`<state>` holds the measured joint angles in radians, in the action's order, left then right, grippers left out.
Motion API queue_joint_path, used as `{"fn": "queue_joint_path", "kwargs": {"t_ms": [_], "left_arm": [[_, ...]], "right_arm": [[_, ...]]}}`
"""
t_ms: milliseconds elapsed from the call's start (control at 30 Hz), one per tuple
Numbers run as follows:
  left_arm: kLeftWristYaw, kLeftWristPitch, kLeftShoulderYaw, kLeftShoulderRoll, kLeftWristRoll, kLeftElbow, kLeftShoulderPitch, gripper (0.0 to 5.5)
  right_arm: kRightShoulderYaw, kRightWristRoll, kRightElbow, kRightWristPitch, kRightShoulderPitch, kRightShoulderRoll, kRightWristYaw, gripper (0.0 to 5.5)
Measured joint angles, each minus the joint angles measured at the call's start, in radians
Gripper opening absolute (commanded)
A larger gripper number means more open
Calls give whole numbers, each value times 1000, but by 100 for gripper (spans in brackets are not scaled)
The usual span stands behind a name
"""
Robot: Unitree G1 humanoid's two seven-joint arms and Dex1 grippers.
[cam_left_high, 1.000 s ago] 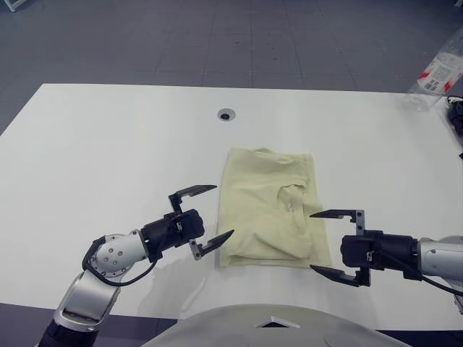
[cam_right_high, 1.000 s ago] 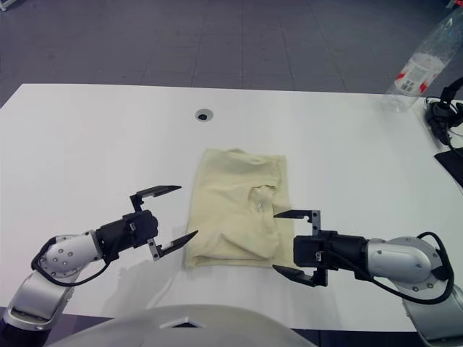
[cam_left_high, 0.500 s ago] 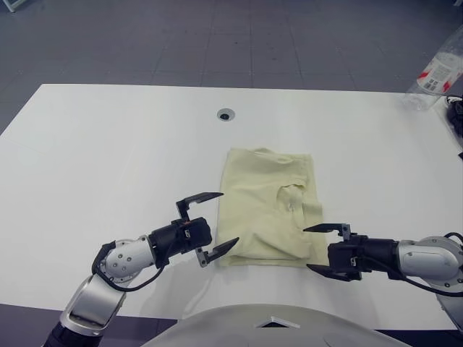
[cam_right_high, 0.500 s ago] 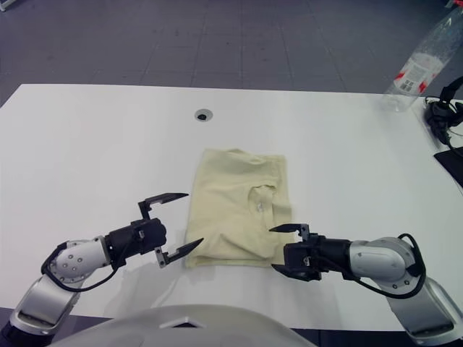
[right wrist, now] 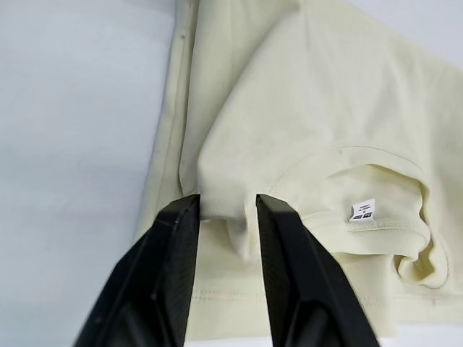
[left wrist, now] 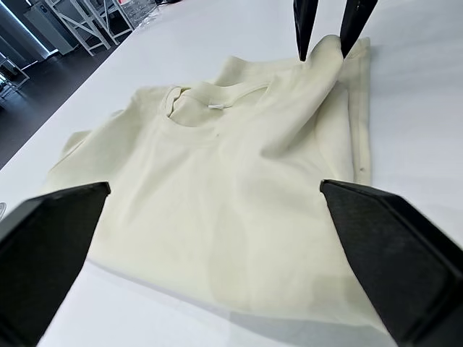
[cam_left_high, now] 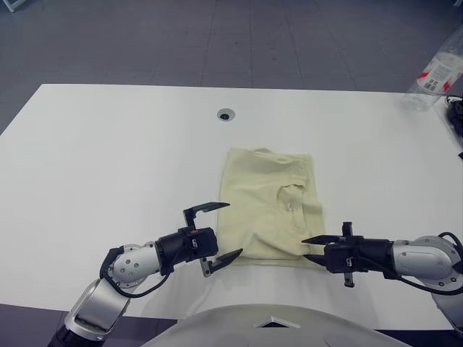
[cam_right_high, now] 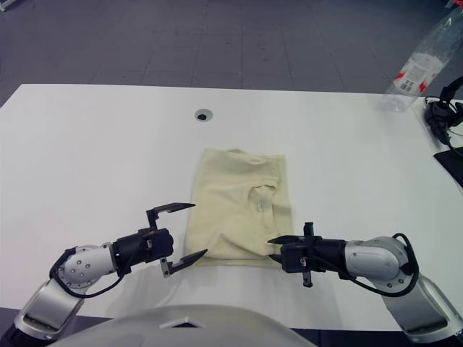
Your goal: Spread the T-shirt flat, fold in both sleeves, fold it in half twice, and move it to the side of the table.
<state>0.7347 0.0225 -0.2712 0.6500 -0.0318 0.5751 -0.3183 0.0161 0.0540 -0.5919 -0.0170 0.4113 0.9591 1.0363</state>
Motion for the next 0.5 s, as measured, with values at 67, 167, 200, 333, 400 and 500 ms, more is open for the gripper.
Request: {"fn": "queue_joint_path", "kwargs": {"t_ms": [67,167,200,333,400,500], "left_arm": [[1,0,0,1,0,0,0,540],[4,0,0,1,0,0,0,540],[5,0,0,1,0,0,0,540],[8,0,0,4,-7,-3,0,540],[9,1,-9,12,-27,-16,0,540],[11,2,-24,21,-54,-27,-1,540]], "right_arm": [[-1,-1,0,-3,6,1,2,40],[-6,-5,-1,-11,17,11,4,3],[-6,-5,0,-15,18,14,4,3],[-10,-6,3,-18,21,18,4,3],[-16,-7,5,-18,22,18,3,3],[-40,-31,5,-17,33,19,9,3]]}}
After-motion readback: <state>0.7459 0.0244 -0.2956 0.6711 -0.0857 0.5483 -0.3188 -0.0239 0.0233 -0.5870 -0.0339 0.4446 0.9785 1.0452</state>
